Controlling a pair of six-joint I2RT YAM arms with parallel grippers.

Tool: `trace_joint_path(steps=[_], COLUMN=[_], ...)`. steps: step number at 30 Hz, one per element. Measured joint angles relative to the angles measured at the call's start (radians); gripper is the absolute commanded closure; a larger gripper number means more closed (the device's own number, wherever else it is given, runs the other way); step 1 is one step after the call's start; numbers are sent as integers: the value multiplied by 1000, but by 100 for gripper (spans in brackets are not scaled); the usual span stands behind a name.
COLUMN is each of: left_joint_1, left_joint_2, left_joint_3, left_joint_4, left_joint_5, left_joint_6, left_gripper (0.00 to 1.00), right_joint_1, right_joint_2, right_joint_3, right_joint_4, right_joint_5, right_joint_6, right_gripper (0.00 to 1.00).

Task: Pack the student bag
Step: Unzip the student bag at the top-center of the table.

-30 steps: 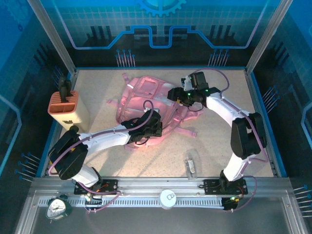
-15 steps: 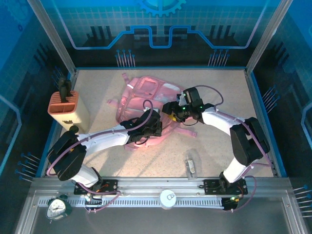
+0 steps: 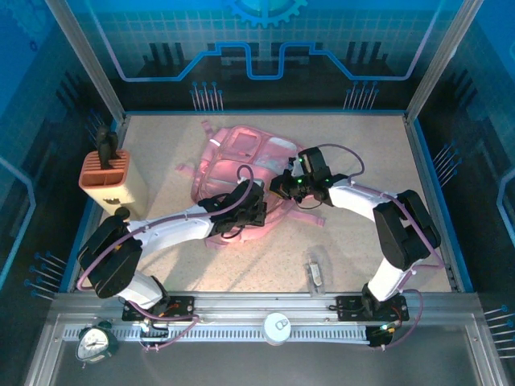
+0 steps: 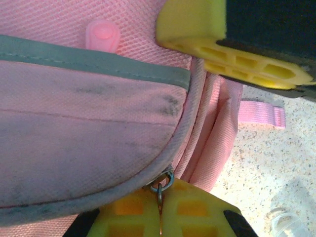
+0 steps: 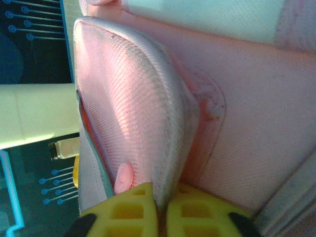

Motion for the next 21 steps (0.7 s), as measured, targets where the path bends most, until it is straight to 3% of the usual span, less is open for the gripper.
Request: trace_joint_path(steps=[7,14,18,19,21], left_joint_1=[73,225,207,187,143], left_joint_2=[-72,-140,-137,-132,-109], left_joint_3=[-10,-51,-49,-48,-34], left_joint_4=[-72,-136,-138,-129,-108], left_joint_5=[34,76,99,100,101], left_joint_6=[74,119,114,109,95], left_gripper=[100,100,100,100,100], right_joint_1=[-21,-62,-108,-119,-145], right_joint_2=[-1,-11,-21,-19,-10], right_joint_3=[2,29,43,56,95], right_joint_4=[-19,-113,-177,-200,-253], right_joint_5=[-21,-40,-45,-45,-45], right_joint_6=[-81,-200,-259,-272,-300], right_gripper=[100,100,100,98,81])
